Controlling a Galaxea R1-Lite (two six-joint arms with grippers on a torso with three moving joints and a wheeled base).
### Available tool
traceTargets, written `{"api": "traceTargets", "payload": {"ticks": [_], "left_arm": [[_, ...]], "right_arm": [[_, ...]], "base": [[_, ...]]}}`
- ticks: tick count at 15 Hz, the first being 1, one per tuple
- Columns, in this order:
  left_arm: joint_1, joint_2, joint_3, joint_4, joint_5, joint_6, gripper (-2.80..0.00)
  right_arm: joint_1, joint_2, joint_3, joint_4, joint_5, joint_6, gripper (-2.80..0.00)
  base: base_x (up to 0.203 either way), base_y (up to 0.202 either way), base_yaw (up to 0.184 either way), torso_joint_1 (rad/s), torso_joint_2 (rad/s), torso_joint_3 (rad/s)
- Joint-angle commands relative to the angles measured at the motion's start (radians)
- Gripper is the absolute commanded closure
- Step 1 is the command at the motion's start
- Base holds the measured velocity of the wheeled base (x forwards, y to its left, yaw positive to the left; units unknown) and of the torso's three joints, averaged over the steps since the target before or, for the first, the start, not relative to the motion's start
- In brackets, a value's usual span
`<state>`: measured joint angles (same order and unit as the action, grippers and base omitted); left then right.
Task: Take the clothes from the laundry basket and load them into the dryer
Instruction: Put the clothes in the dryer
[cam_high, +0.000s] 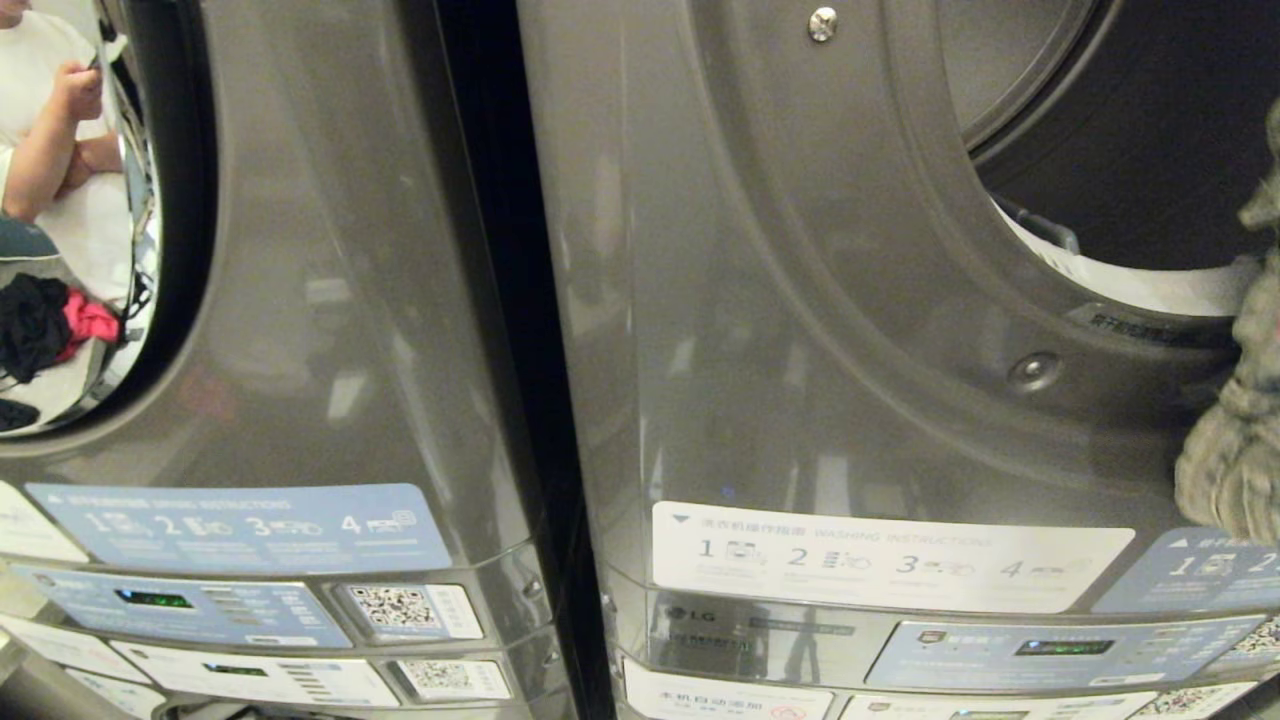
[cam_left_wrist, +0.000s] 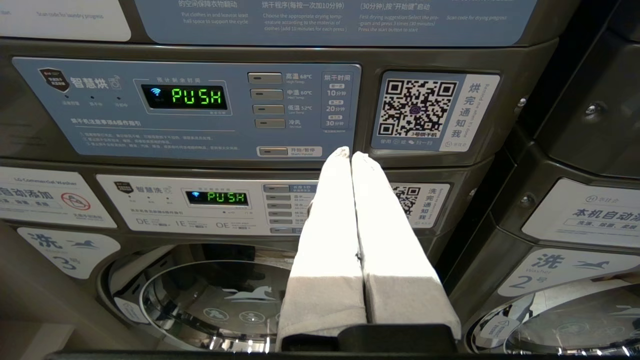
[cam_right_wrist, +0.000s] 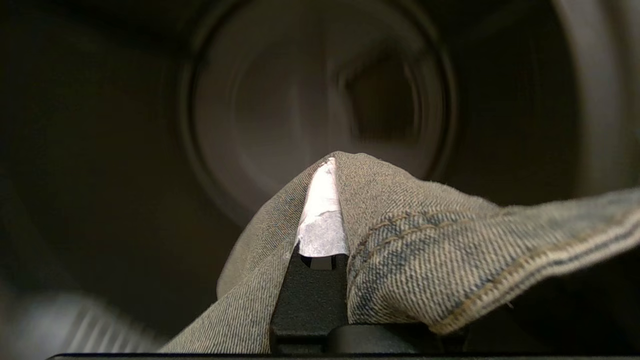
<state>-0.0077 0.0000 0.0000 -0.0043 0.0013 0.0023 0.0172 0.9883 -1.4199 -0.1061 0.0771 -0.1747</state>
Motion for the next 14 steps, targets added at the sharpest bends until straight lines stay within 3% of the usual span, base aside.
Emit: {"api": "traceTargets", "payload": {"ticks": [1,3,5,6,11,14], "left_arm": [[0.000,0.000,0.000,0.000,0.000,-0.001,0.00],[0.000,0.000,0.000,0.000,0.000,0.001,0.00],[0.000,0.000,0.000,0.000,0.000,-0.001,0.00],[0.000,0.000,-0.002,0.000,0.000,-0.001,0.00],[0.000,0.000,0.000,0.000,0.000,-0.001,0.00],[0.000,0.000,0.000,0.000,0.001,-0.001,0.00]], "right_arm": [[0.031,0.399,-0.256,-0.077,-0.013,-0.007,0.00],[0.069,0.587,-0.474,-0.140,-0.067,-0.019,0.00],[0.124,0.695,-0.542,-0.189,-0.153,-0.042,0.00],[0.151,0.721,-0.545,-0.201,-0.196,-0.046,-2.80],[0.169,0.848,-0.532,-0.219,-0.223,-0.045,-2.80],[0.186,0.805,-0.531,-0.160,-0.223,-0.043,-2.80]], "base": [[0.000,0.000,0.000,0.000,0.00,0.000],[0.000,0.000,0.000,0.000,0.00,0.000],[0.000,0.000,0.000,0.000,0.00,0.000],[0.000,0.000,0.000,0.000,0.00,0.000],[0.000,0.000,0.000,0.000,0.00,0.000],[0.000,0.000,0.000,0.000,0.00,0.000]]}}
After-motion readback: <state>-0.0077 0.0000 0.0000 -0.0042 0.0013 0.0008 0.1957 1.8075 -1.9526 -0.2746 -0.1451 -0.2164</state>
